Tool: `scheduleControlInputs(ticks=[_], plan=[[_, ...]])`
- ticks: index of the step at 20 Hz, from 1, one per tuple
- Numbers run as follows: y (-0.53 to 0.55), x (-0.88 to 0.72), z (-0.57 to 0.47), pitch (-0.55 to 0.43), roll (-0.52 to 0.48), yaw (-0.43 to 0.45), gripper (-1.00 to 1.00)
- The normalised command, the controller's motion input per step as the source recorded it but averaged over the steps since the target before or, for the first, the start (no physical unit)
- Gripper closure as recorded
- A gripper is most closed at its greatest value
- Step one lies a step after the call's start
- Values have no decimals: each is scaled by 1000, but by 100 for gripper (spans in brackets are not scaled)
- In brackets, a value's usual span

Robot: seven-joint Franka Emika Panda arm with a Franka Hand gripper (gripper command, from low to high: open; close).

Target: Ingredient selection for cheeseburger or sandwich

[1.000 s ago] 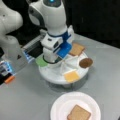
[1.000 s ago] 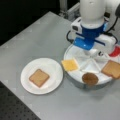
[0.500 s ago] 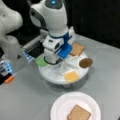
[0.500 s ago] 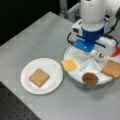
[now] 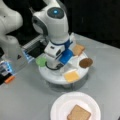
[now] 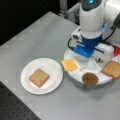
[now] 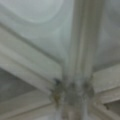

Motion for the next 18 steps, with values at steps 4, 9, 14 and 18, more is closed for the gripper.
scheduleControlInputs(ticks=[4, 9, 14, 18], plan=[[60, -212, -123, -184, 19, -56, -100], [14, -221, -153, -209, -24, -18, -100], [-55, -224, -310, -324, -80, 112, -100], [-58, -280, -398, -256, -117, 322, -100]])
